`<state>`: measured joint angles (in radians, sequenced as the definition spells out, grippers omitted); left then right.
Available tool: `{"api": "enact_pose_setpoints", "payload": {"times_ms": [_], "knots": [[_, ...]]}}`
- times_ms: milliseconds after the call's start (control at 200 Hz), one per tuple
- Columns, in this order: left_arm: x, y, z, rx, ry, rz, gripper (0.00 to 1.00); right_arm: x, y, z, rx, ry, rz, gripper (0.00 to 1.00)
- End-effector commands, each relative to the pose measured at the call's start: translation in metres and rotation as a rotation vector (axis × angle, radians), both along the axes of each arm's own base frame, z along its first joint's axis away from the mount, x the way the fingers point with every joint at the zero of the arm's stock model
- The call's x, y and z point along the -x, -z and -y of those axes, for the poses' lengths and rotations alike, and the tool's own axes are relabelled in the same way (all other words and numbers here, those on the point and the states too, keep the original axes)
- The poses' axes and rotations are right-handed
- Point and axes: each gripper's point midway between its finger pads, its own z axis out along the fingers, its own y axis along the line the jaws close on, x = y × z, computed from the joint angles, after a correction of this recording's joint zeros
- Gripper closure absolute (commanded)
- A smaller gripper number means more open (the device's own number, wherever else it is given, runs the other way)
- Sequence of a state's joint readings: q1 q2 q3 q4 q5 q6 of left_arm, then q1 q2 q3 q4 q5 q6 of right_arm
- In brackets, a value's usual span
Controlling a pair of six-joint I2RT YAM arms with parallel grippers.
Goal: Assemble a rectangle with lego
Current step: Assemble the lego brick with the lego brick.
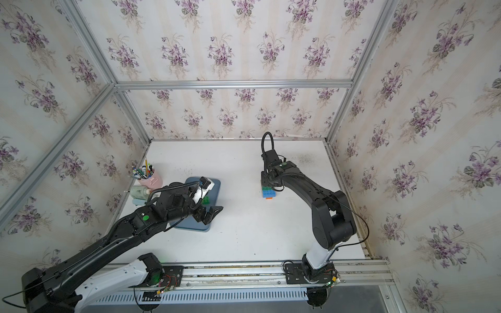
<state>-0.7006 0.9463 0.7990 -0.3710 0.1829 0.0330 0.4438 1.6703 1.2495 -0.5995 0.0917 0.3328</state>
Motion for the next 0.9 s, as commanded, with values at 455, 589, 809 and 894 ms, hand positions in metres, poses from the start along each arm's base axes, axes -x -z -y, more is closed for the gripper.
{"api": "enact_pose_setpoints", "payload": {"times_ms": [455,589,809,894], "knots": [[-0.007,0.004,0.000,-0.021,-0.023,-0.004,0.00,0.018,0.053,0.002,-0.002,0.060,-0.145,0.90],[-0.007,0.005,-0.001,-0.025,-0.025,-0.003,0.00,0.019,0.060,0.003,0.005,0.060,-0.159,0.91],[-0.008,0.005,-0.001,-0.029,-0.028,-0.003,0.00,0.019,0.063,0.003,0.011,0.058,-0.163,0.91],[-0.008,0.005,-0.001,-0.033,-0.028,-0.002,0.00,0.020,0.064,0.004,0.015,0.057,-0.164,0.91]]}}
